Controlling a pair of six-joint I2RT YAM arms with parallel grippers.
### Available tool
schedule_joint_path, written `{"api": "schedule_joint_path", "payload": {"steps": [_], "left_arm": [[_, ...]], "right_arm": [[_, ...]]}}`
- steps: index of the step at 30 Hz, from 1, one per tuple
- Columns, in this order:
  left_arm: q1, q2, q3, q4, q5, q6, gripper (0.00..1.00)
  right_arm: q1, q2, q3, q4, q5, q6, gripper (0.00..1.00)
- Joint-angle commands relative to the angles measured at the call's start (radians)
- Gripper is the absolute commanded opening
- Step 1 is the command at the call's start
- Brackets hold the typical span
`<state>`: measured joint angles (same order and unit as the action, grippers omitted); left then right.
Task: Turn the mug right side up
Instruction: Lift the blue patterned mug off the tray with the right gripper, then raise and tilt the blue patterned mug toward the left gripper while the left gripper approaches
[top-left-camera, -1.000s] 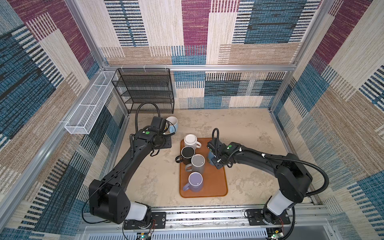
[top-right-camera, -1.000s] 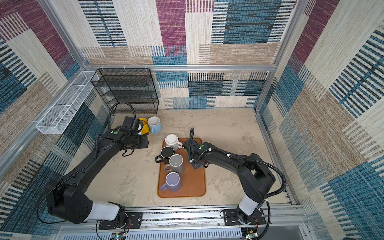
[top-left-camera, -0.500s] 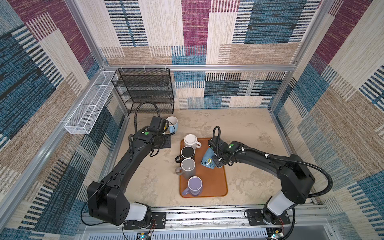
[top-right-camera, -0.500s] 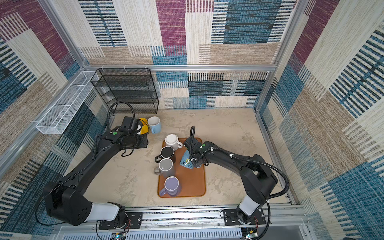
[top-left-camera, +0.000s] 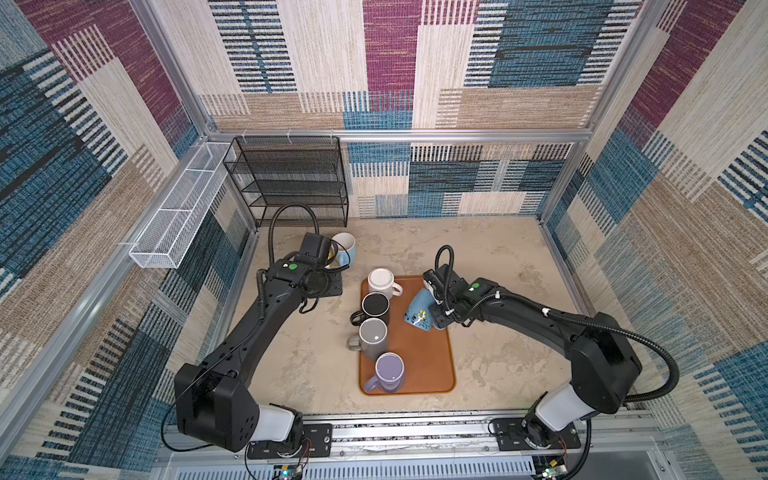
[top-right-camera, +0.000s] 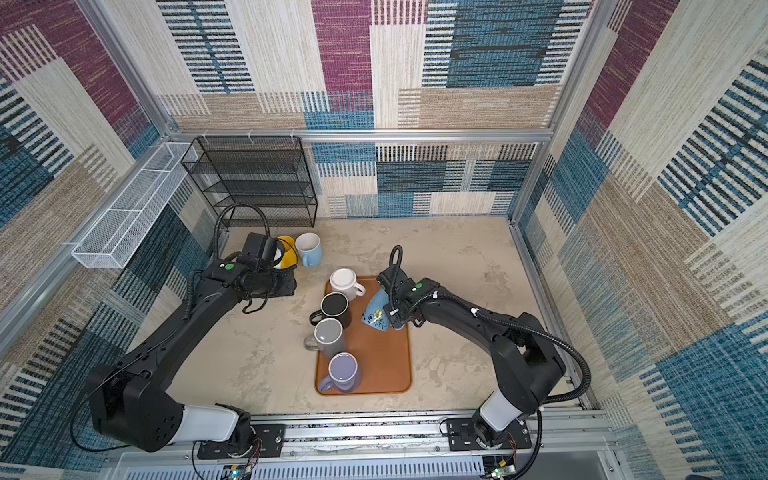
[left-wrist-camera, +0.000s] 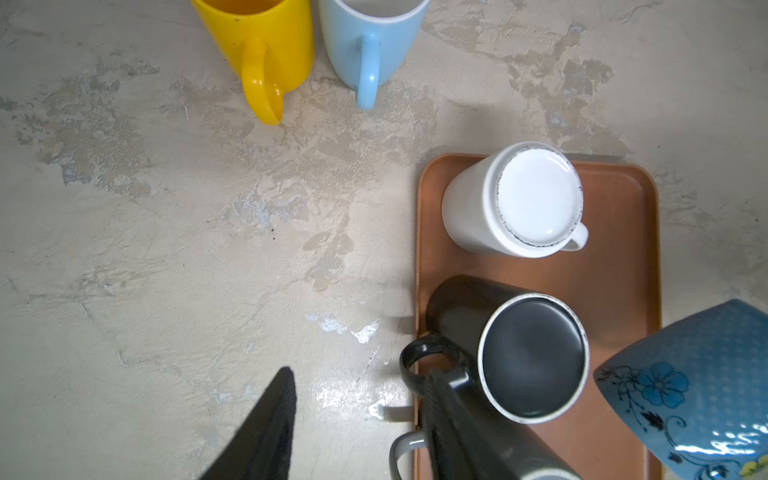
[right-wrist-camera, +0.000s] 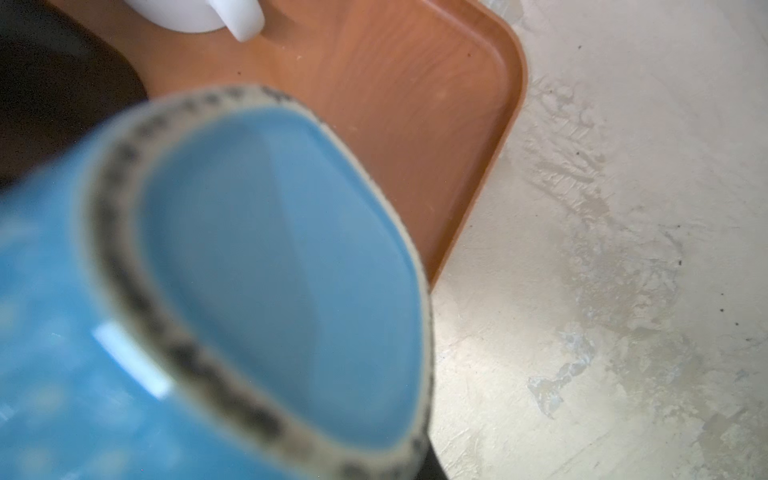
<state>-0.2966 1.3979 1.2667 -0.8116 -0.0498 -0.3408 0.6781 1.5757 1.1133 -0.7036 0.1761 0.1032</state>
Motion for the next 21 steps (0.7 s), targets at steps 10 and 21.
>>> {"api": "schedule_joint_path", "payload": {"steps": [10, 21], "left_arm": [[-0.001, -0.045, -0.013, 0.047, 0.007, -0.025, 0.48], [-0.001, -0.105, -0.045, 0.116, 0.08, -0.042, 0.47]], "right_arm": [[-0.07, -0.065, -0.042, 0.166, -0.162, 0.033, 0.0], [-0.122, -0.112, -0.057, 0.324, -0.26, 0.153, 0.0]]}}
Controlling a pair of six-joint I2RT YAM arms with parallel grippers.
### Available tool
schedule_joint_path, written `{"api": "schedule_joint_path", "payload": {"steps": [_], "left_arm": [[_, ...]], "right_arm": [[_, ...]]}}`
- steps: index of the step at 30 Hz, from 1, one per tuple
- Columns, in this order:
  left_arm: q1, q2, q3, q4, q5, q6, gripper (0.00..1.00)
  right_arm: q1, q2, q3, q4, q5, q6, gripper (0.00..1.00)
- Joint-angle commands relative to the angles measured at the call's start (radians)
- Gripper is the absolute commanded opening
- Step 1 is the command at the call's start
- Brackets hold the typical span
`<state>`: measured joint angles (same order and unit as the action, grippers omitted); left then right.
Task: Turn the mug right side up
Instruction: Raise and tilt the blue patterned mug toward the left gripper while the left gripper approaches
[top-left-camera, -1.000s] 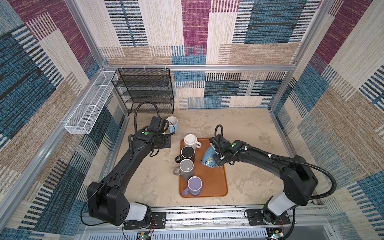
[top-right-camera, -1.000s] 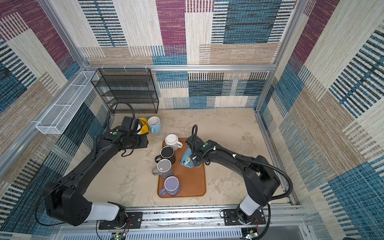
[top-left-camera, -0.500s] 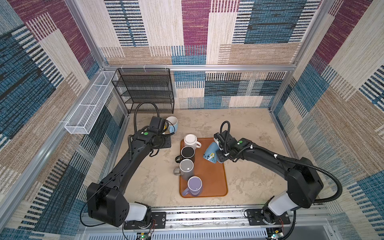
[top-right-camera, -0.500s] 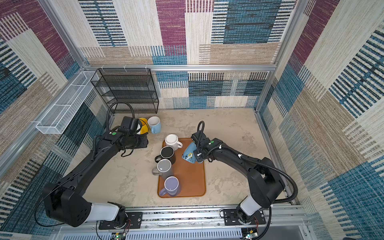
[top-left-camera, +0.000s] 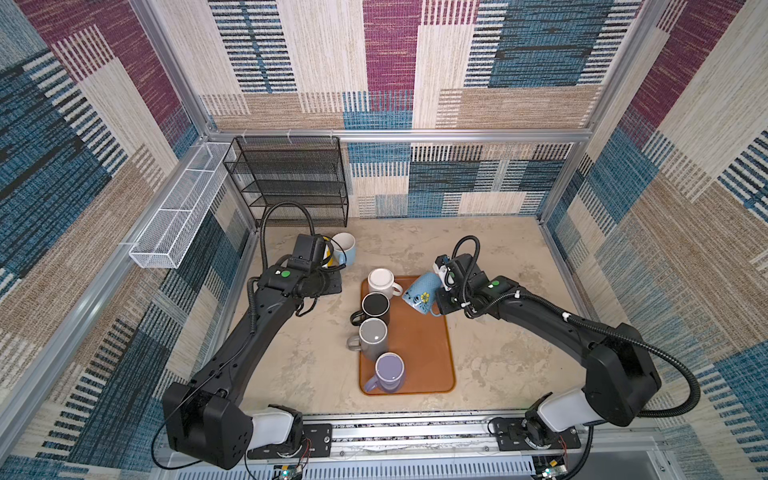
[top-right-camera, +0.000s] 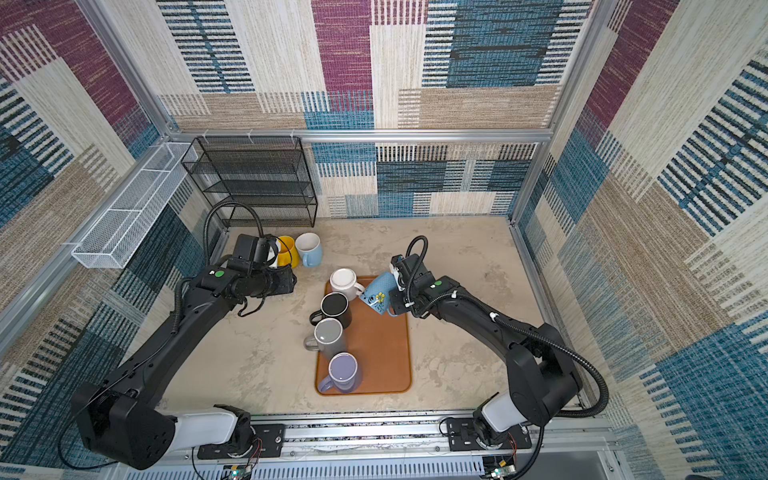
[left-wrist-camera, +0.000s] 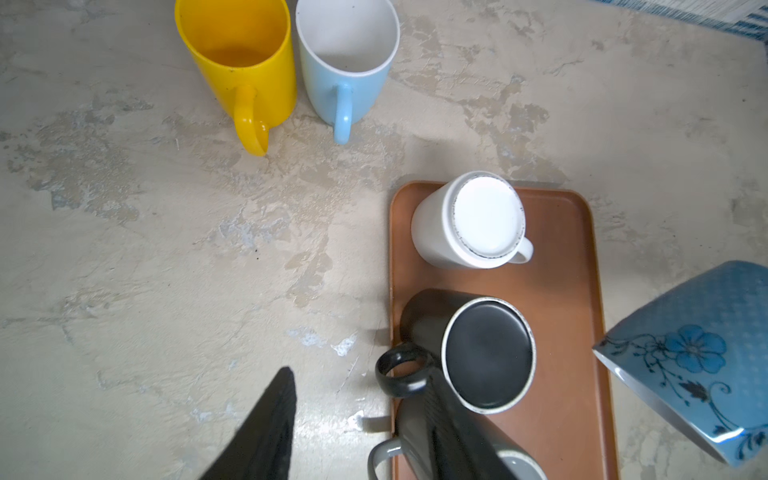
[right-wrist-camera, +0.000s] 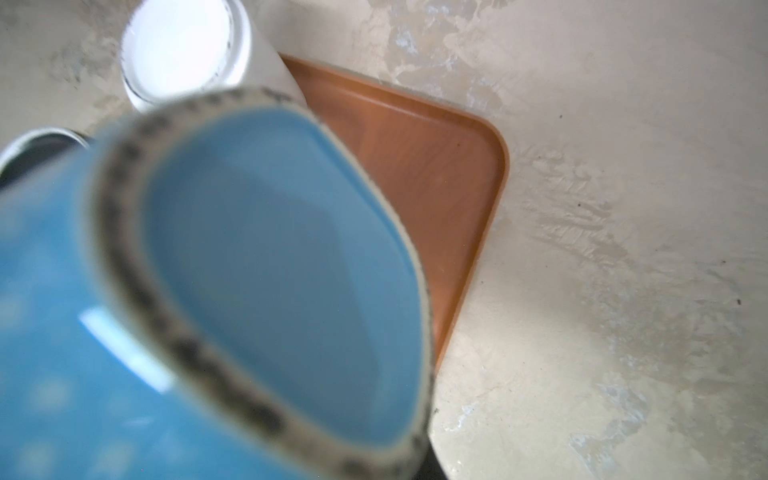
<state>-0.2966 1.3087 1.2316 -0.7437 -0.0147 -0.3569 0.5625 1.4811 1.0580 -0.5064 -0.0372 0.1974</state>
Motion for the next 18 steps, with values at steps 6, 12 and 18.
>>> {"api": "schedule_joint_path", "payload": {"steps": [6, 12, 18], "left_arm": [[-0.004, -0.061, -0.067, 0.168, 0.147, -0.055, 0.47], [-0.056, -0.119, -0.142, 0.34, 0.18, -0.068, 0.46], [-0.112, -0.181, -0.278, 0.611, 0.246, -0.129, 0.45]], "right_arm": [[-0.03, -0.028, -0.009, 0.244, -0.116, 0.155, 0.0], [-0.042, -0.036, -0.027, 0.405, -0.194, 0.268, 0.0], [-0.052, -0.029, -0.053, 0.576, -0.279, 0.365, 0.0]]}}
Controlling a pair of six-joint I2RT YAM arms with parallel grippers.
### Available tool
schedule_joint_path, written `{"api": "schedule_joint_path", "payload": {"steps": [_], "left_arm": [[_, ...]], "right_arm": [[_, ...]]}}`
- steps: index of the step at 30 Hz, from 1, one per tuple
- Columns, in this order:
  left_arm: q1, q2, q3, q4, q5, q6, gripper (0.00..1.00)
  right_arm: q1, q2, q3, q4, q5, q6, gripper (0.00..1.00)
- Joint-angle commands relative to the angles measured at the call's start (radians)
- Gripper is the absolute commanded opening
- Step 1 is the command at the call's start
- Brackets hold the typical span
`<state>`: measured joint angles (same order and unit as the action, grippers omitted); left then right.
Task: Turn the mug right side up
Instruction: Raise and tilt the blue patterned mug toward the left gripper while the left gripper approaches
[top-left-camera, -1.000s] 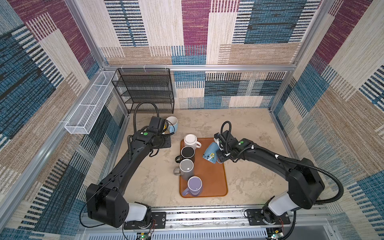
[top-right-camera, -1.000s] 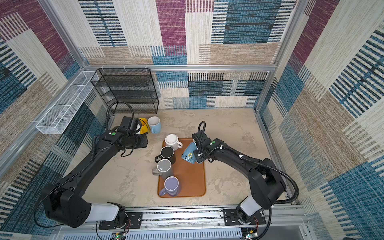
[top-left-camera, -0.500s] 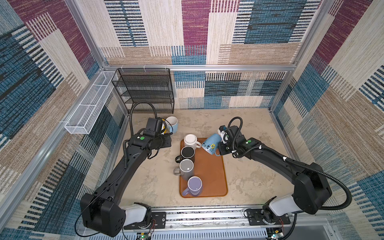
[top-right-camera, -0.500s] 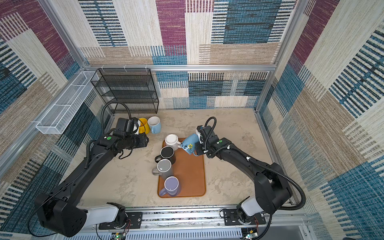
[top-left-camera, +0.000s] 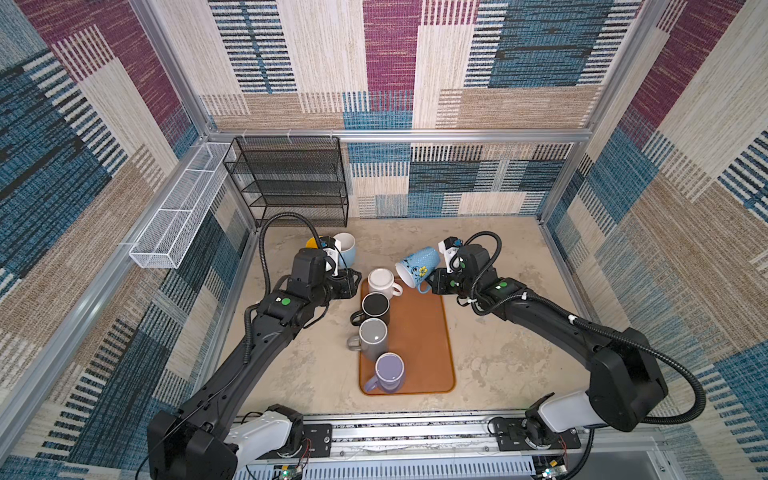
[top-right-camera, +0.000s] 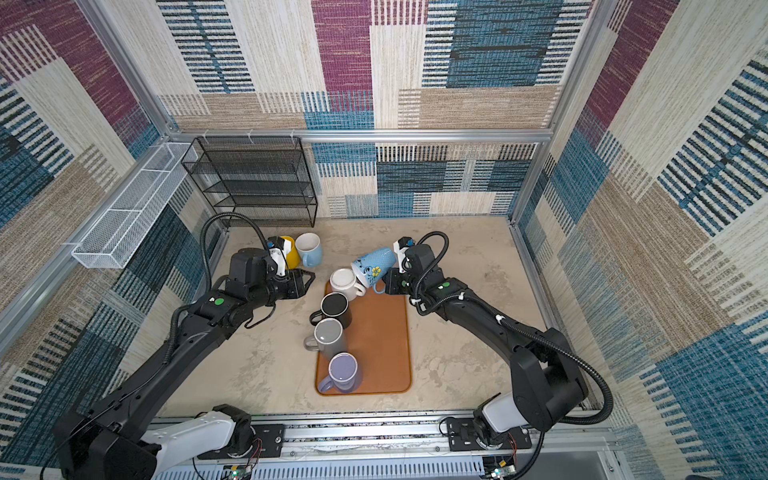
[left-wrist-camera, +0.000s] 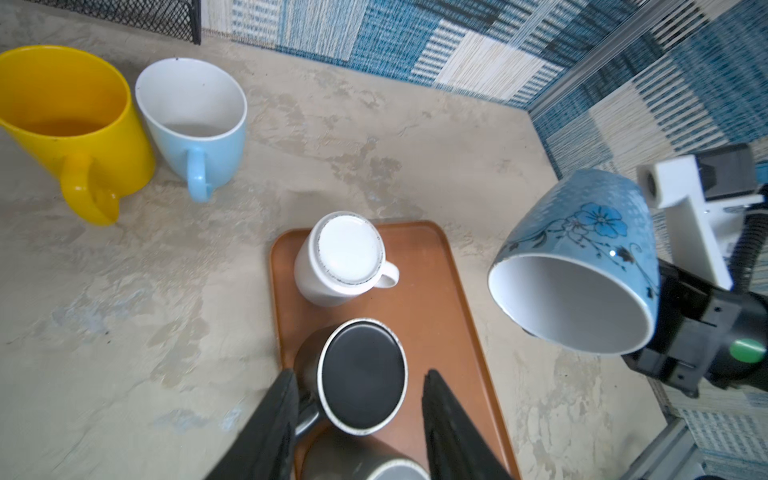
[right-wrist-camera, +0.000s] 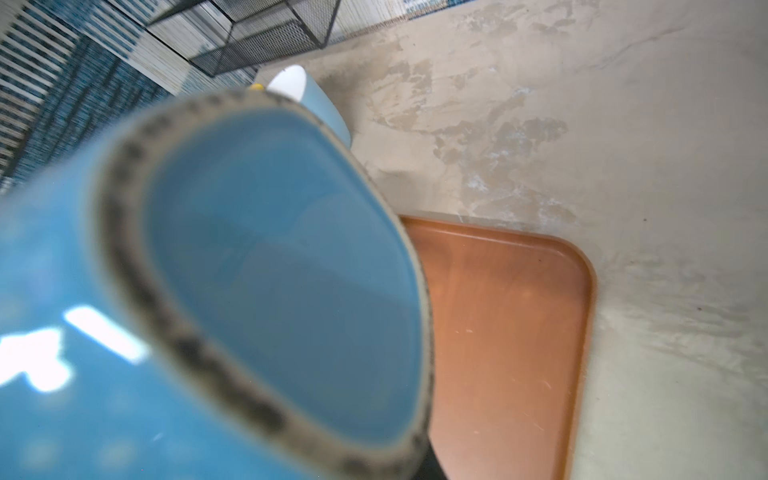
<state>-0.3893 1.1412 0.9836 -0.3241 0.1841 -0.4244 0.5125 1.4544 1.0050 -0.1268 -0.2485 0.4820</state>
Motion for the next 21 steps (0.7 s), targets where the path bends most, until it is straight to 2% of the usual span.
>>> {"api": "schedule_joint_path", "payload": {"steps": [1, 9, 14, 21], "left_arm": [[-0.032, -0.015, -0.037, 0.209, 0.045, -0.055, 0.45], [-0.098, 0.013, -0.037, 0.281, 0.119, 0.014, 0.46], [-0.156, 0.04, -0.044, 0.339, 0.101, 0.043, 0.46], [-0.198, 0.072, -0.076, 0.448, 0.09, 0.053, 0.46]], "right_arm": [[-0.001, 0.002, 0.0, 0.219, -0.079, 0.095, 0.0], [-0.003, 0.019, -0.011, 0.386, -0.175, 0.213, 0.0], [-0.002, 0.024, -0.041, 0.508, -0.23, 0.324, 0.0], [-0.001, 0.005, -0.1, 0.645, -0.241, 0.477, 0.0]]}}
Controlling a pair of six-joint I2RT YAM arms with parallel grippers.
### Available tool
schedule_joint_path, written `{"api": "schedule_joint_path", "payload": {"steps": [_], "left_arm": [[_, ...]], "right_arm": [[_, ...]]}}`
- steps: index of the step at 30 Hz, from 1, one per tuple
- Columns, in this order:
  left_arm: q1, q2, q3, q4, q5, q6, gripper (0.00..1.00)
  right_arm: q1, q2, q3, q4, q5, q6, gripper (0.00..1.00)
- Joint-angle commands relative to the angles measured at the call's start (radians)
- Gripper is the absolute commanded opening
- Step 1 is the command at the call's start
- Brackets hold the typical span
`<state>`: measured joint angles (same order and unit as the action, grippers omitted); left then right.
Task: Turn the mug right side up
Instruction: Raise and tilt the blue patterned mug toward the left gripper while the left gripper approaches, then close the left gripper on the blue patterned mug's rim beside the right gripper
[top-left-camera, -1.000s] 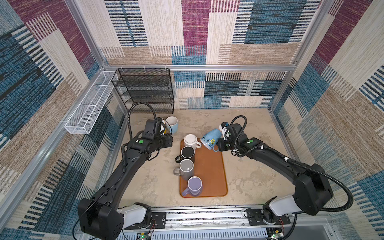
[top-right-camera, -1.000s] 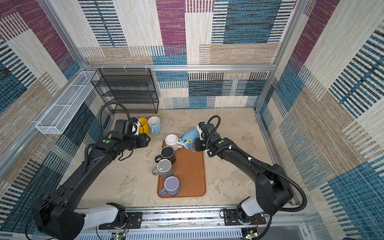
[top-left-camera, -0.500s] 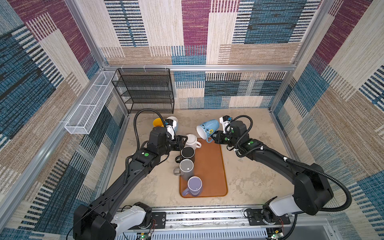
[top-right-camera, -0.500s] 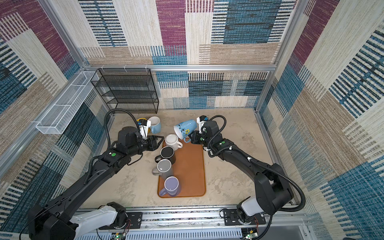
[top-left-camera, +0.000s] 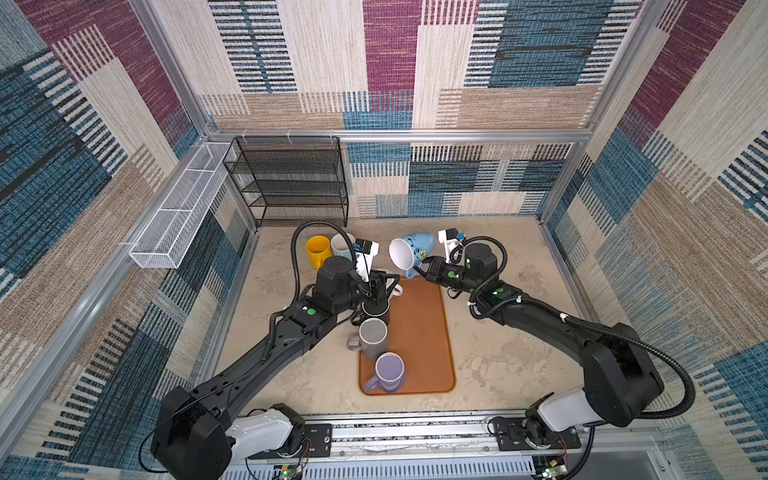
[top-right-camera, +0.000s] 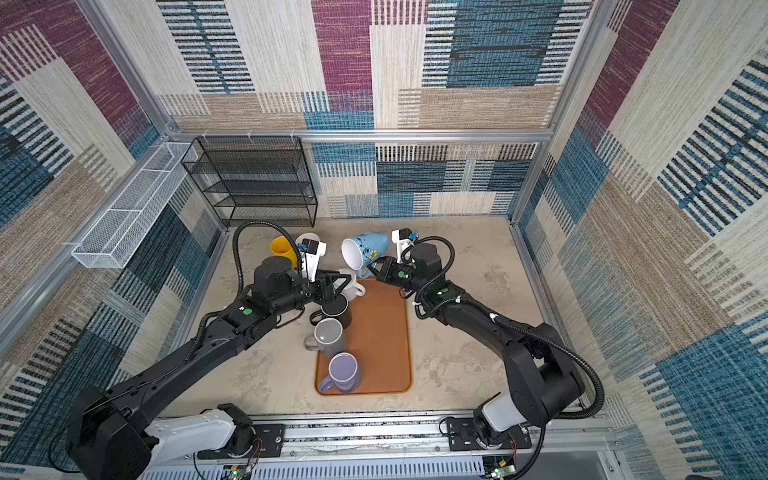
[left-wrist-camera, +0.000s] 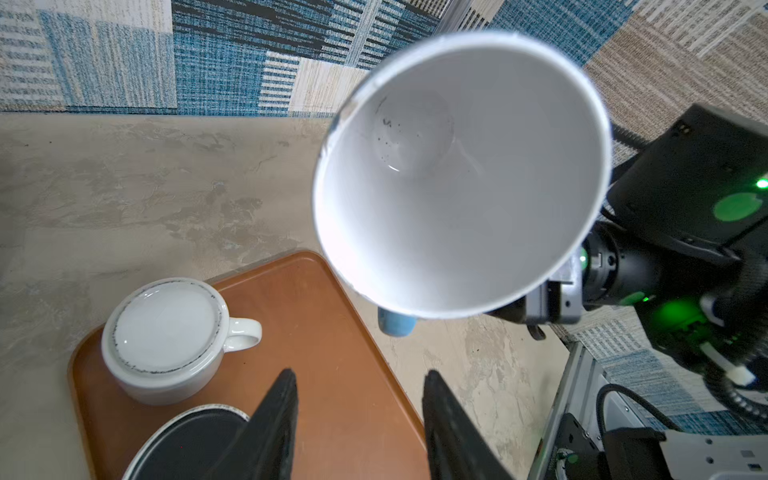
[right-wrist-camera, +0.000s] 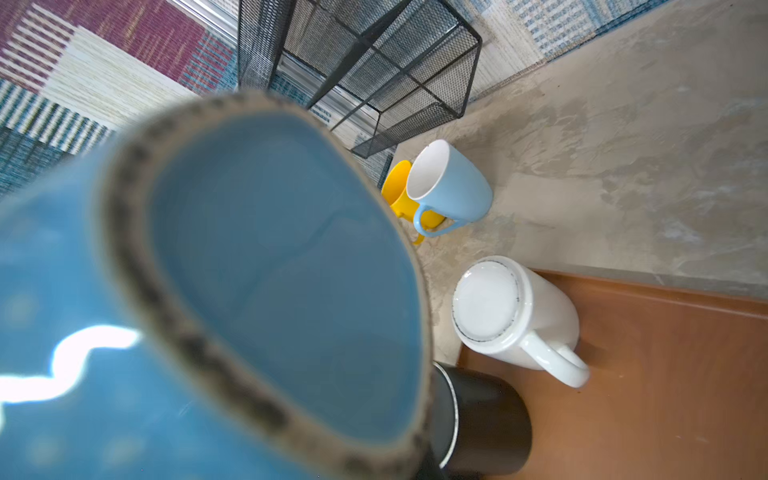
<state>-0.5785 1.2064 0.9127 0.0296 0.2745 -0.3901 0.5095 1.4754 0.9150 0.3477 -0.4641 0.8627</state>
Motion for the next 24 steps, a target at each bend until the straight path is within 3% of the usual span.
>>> {"api": "schedule_joint_path", "payload": {"steps": [1, 7, 19, 24], "left_arm": [[-0.012, 0.011, -0.009, 0.107, -0.002, 0.024, 0.45], [-0.024, 0.028, -0.033, 0.208, -0.019, 0.031, 0.45], [-0.034, 0.083, -0.01, 0.314, 0.058, 0.054, 0.46], [-0.038, 0.077, -0.004, 0.32, 0.042, 0.074, 0.45]], "right_arm": [[0.002, -0.018, -0.017, 0.184, -0.023, 0.114, 0.0], [0.004, -0.042, -0.048, 0.23, 0.011, 0.188, 0.0], [0.006, -0.031, -0.043, 0.232, 0.024, 0.209, 0.0], [0.009, -0.017, -0.03, 0.237, 0.009, 0.207, 0.0]]}}
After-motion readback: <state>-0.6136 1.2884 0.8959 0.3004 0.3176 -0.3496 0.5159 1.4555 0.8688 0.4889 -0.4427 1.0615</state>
